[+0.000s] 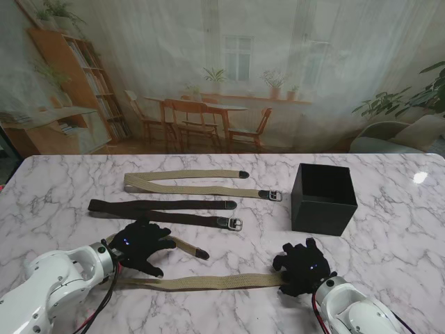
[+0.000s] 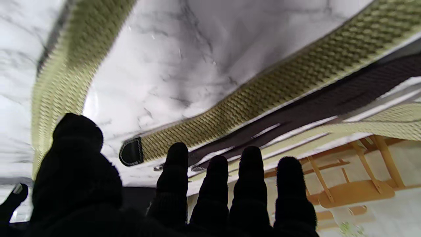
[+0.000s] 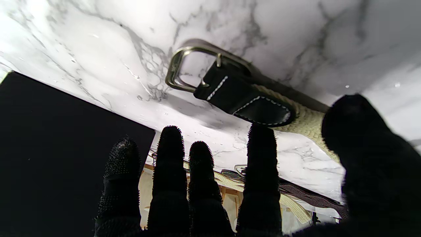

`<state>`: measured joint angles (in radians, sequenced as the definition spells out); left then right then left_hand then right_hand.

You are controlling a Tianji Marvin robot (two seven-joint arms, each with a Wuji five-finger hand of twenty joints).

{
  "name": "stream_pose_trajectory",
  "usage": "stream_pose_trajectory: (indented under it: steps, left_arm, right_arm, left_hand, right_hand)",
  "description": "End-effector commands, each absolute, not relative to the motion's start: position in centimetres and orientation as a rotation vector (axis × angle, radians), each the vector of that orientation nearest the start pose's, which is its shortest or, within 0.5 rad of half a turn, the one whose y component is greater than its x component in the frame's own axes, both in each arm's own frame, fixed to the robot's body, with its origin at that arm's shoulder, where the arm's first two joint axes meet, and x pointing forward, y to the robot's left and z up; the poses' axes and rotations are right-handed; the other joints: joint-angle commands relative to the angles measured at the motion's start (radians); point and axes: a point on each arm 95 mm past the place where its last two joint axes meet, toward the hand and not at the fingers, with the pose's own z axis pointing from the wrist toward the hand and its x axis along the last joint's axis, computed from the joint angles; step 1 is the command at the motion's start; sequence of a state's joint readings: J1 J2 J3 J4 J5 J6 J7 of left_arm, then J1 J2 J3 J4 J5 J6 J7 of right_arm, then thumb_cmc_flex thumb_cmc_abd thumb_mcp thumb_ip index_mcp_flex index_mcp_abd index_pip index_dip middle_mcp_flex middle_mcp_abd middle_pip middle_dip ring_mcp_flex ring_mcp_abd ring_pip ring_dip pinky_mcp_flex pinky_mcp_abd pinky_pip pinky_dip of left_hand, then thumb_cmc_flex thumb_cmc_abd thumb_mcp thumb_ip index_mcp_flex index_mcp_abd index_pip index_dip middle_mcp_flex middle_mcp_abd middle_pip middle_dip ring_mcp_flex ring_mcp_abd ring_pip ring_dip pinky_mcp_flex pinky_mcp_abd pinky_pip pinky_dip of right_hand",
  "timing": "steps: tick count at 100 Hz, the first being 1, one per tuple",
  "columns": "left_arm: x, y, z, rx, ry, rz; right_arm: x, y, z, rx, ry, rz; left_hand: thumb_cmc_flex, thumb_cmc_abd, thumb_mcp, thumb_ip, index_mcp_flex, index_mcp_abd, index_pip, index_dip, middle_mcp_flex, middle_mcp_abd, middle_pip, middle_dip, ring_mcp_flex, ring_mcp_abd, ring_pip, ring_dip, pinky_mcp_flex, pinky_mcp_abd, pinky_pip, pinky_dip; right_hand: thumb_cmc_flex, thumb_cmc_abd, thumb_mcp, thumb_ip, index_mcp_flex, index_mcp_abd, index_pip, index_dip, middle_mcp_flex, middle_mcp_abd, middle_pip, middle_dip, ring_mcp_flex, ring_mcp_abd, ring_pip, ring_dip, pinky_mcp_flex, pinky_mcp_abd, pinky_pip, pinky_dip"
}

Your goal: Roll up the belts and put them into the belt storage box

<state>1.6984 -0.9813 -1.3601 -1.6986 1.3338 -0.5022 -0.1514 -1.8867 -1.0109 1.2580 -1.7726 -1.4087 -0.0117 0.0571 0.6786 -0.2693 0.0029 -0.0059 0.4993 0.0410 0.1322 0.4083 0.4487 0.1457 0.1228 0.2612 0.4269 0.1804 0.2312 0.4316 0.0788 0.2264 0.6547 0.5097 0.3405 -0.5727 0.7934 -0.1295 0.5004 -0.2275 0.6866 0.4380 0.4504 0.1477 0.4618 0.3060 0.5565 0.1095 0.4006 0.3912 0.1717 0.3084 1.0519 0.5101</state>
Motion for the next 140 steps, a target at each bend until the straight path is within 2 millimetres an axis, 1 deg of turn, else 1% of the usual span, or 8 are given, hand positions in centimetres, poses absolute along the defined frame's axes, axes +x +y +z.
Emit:
stream_pose_trajectory:
  steps: [1,32,58,79,107,121,130,140]
  left_arm:
    - [35.3,3.2,-34.5,-0.717,2.18,-1.226]
    - [35.2,2.7,-35.2,-0.706,2.254,-1.209]
    - [34.3,2.7,-35.8,-0.774,2.313,-1.213]
    - [33.5,3.4,-35.2,-0.754,2.269,-1.235]
    - [33.5,3.5,-36.2,-0.725,2.32,-1.177]
    - [33.7,3.2,-36.9,-0.738,2.32,-1.163]
    - [33.7,3.0,-37.2,-0.748,2.32,-1.155]
    - [33.8,2.9,-37.3,-0.742,2.318,-1.157]
  right_arm:
    - [29.0,-1.5,-39.5,0.973,1.917,1.052]
    - [28.9,-1.5,-39.5,0.973,1.912,1.043]
    - [28.9,-1.5,-39.5,0.978,1.911,1.04]
    - [28.9,-1.5,-39.6,0.981,1.913,1.035]
    - [28.9,-1.4,-39.6,0.991,1.919,1.029]
    - [28.9,-1.3,-39.7,0.993,1.922,1.031]
    - [28.9,-1.3,-39.6,0.993,1.919,1.035]
    - [29.0,-1.3,-39.7,0.995,1.916,1.042]
  left_hand:
    - [-0.03,-0.049,-0.015,-0.006,-0.032,0.002,-0.017,-0.019,-0.036,0.017,-0.026,-0.006,0.0,0.014,-0.022,0.014,-0.008,0.03,-0.019,0.027]
    - [0.034,-0.119,0.015,0.005,-0.082,-0.036,-0.039,-0.045,-0.135,0.012,-0.05,-0.019,-0.025,0.012,-0.029,0.013,-0.006,0.009,-0.022,0.033]
    - [0.051,-0.107,0.127,0.083,-0.119,-0.048,-0.063,-0.097,-0.204,0.008,-0.048,-0.053,-0.044,0.009,-0.036,0.005,-0.009,0.003,-0.032,0.031]
    - [0.004,-0.048,0.058,0.022,-0.079,-0.043,-0.032,-0.086,-0.156,0.007,-0.034,-0.052,-0.03,0.014,-0.03,0.006,-0.007,0.008,-0.031,0.033]
    - [0.086,-0.115,0.07,0.023,-0.077,-0.047,-0.033,-0.086,-0.127,0.004,-0.026,-0.047,-0.009,0.01,-0.023,0.009,0.011,0.004,-0.021,0.038]
    - [0.212,-0.061,0.135,0.013,0.045,-0.094,0.056,-0.047,-0.047,-0.005,0.018,-0.029,0.024,0.002,-0.007,0.015,0.026,0.002,0.025,0.048]
    - [0.363,-0.022,0.112,-0.014,0.172,-0.124,0.206,0.118,0.012,-0.019,0.044,-0.01,0.039,-0.005,0.001,0.019,0.027,0.002,0.053,0.039]
    - [0.432,0.028,0.05,-0.008,0.283,-0.124,0.383,0.179,0.05,-0.032,0.065,0.009,0.048,-0.01,0.008,0.025,0.025,0.0,0.076,0.036]
  right_hand:
    - [0.002,-0.03,0.032,0.02,-0.018,0.062,-0.155,-0.064,-0.031,0.02,-0.015,0.009,-0.014,0.014,-0.02,-0.015,-0.016,0.027,-0.005,-0.006]
    - [-0.008,-0.016,0.069,0.018,-0.018,0.059,-0.154,-0.058,-0.037,0.022,-0.016,0.009,-0.017,0.015,-0.022,-0.015,-0.014,0.03,-0.006,-0.006]
    - [-0.02,0.015,0.091,0.021,-0.02,0.066,-0.158,-0.057,-0.042,0.022,-0.016,0.009,-0.02,0.015,-0.023,-0.016,-0.015,0.028,-0.007,-0.006]
    - [-0.018,0.038,0.086,0.02,-0.02,0.066,-0.16,-0.056,-0.045,0.025,-0.015,0.009,-0.022,0.014,-0.025,-0.016,-0.015,0.027,-0.008,-0.006]
    - [-0.017,0.058,0.074,0.021,-0.033,0.068,-0.167,-0.056,-0.053,0.024,-0.016,0.008,-0.027,0.015,-0.027,-0.018,-0.018,0.027,-0.013,-0.008]
    - [-0.016,0.065,0.069,0.022,-0.036,0.07,-0.167,-0.055,-0.054,0.025,-0.014,0.008,-0.028,0.015,-0.028,-0.018,-0.017,0.025,-0.013,-0.007]
    - [-0.016,0.071,0.066,0.023,-0.039,0.072,-0.168,-0.054,-0.055,0.026,-0.013,0.008,-0.029,0.015,-0.028,-0.018,-0.018,0.026,-0.014,-0.007]
    - [-0.024,0.086,0.058,0.023,-0.045,0.079,-0.171,-0.054,-0.056,0.023,-0.012,0.008,-0.032,0.015,-0.028,-0.018,-0.021,0.024,-0.015,-0.007]
